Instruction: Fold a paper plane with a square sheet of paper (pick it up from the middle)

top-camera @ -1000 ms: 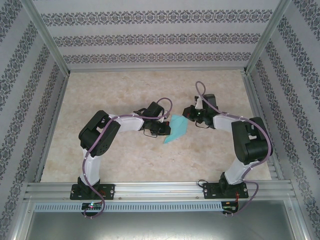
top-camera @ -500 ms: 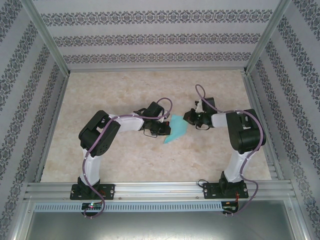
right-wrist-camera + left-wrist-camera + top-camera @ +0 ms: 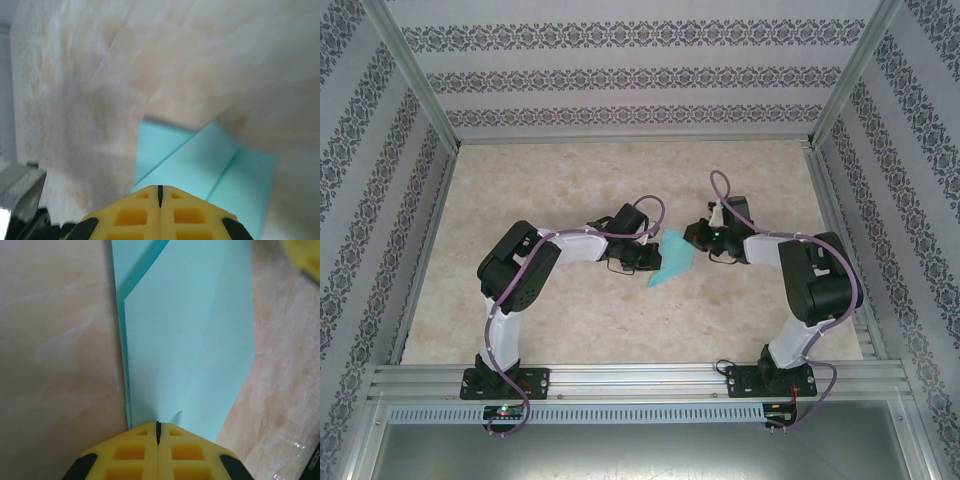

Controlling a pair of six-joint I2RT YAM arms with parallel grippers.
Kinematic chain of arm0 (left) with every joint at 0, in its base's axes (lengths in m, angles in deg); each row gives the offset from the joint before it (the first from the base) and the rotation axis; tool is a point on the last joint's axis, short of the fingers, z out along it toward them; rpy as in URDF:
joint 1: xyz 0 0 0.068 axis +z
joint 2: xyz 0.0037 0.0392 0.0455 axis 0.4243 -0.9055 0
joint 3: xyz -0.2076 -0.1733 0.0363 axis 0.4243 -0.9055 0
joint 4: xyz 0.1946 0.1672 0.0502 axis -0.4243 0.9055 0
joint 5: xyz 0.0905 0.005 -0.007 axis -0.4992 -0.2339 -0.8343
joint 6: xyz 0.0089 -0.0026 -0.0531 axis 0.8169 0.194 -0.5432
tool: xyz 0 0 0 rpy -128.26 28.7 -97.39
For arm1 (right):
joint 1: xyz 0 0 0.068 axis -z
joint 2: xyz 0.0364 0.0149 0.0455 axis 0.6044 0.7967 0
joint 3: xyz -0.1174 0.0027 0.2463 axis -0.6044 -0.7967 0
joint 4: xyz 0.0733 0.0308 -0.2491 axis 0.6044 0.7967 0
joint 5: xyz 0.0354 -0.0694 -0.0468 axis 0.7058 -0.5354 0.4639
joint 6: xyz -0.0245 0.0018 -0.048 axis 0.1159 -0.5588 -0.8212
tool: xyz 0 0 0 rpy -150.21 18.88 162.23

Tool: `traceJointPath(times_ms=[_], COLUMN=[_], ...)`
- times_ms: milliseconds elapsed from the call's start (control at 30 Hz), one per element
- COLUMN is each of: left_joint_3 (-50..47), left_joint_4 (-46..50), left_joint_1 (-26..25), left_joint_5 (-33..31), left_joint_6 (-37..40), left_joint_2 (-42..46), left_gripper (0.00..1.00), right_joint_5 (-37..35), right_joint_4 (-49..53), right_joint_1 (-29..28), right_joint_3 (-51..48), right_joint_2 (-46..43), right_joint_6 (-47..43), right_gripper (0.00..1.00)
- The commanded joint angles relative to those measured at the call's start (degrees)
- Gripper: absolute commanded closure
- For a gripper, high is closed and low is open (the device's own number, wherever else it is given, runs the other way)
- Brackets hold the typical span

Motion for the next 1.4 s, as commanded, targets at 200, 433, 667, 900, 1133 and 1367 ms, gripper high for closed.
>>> traceJointPath(times_ms=[200, 433, 667, 900, 1133, 1367], left_joint_3=[-3.1, -1.7, 2.3, 0.6, 0.1, 0.8], left_joint_4=[9.3, 9.1, 8.7, 2.5, 1.2, 4.6], left_joint_1=[-0.9, -0.8, -1.0, -1.6, -2.4, -3.3], left_joint_5=[-2.4, -2.2, -1.7, 1.9, 3.5, 2.1], left_joint_6=[0.6, 0.7, 0.7, -3.3, -5.4, -5.0], left_joint_2=[-2.7, -1.4, 2.6, 6.0, 5.1, 2.7], left_gripper=[1.00, 1.00, 0.97, 0.77, 0.79, 0.80], right_joint_5=[3.3, -0.1, -3.4, -4.0, -4.3, -4.9], right_joint_4=[-2.9, 1.4, 5.8, 8.5, 10.2, 11.5], right_joint_1=[-5.0, -4.8, -3.8, -3.3, -3.3, -3.5], right_joint_3=[-2.6, -2.4, -2.3, -1.7, -0.8, -0.3], right_joint_2=[2.3, 4.9, 6.9, 8.1, 9.1, 9.4], right_joint_6=[3.6, 1.2, -0.7, -0.3, -0.6, -0.6], right_gripper=[0.98, 0.98, 0.99, 0.99, 0.99, 1.00])
